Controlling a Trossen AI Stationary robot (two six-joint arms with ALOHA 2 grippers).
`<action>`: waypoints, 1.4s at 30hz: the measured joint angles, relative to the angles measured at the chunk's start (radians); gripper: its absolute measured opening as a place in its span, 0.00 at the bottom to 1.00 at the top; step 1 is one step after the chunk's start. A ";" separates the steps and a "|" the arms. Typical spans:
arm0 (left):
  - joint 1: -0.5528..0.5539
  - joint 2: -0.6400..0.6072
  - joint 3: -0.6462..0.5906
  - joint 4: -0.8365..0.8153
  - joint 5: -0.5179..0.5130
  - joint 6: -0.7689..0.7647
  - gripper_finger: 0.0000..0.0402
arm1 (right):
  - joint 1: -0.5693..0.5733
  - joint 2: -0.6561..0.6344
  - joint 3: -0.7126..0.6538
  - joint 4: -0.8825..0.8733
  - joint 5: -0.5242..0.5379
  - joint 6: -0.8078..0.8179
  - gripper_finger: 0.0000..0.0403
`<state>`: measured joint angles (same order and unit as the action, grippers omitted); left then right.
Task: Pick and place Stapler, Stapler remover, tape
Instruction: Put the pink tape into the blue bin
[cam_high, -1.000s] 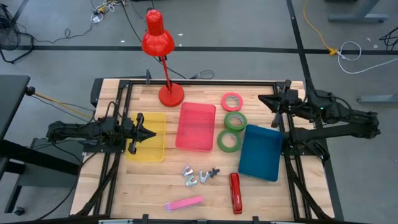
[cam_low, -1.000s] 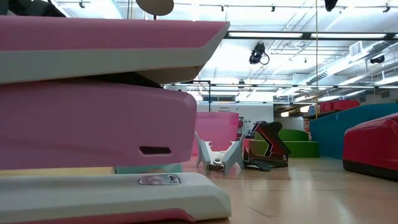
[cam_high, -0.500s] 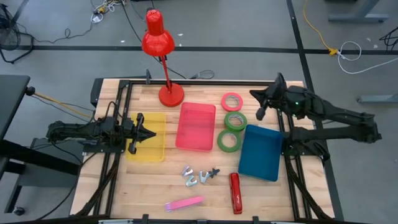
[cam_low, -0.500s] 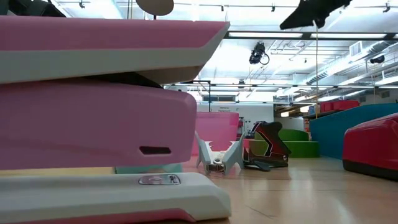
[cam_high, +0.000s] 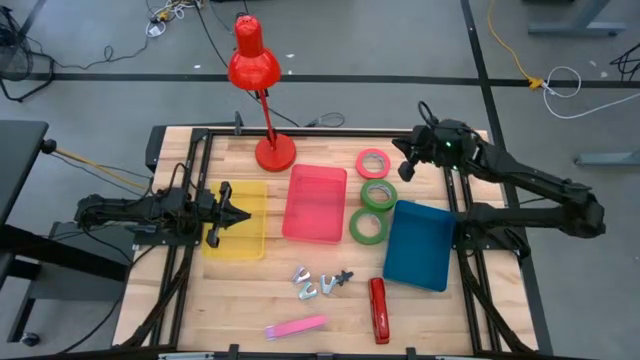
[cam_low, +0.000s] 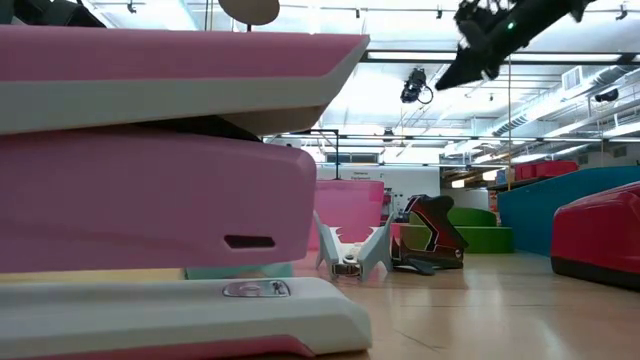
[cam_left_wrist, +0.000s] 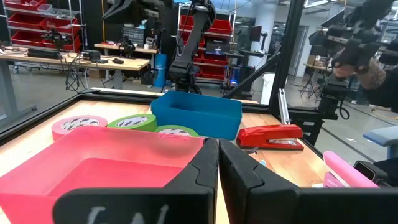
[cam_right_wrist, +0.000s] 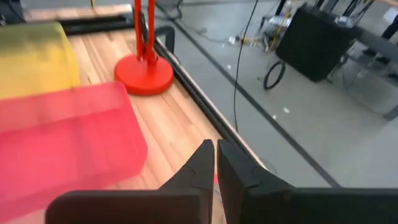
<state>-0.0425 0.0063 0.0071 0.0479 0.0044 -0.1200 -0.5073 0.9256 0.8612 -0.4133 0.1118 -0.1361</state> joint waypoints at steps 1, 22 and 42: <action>0.000 0.000 0.000 0.000 0.000 0.000 0.05 | -0.017 0.015 0.000 0.000 -0.017 -0.008 0.05; 0.000 0.000 0.000 0.000 0.000 0.000 0.05 | -0.192 0.282 0.000 0.091 -0.131 -0.171 0.10; 0.000 0.000 0.000 0.000 0.000 0.000 0.05 | -0.194 0.400 0.015 0.090 -0.128 -0.151 0.56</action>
<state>-0.0425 0.0062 0.0069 0.0479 0.0044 -0.1196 -0.7017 1.3254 0.8758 -0.3236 -0.0162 -0.2873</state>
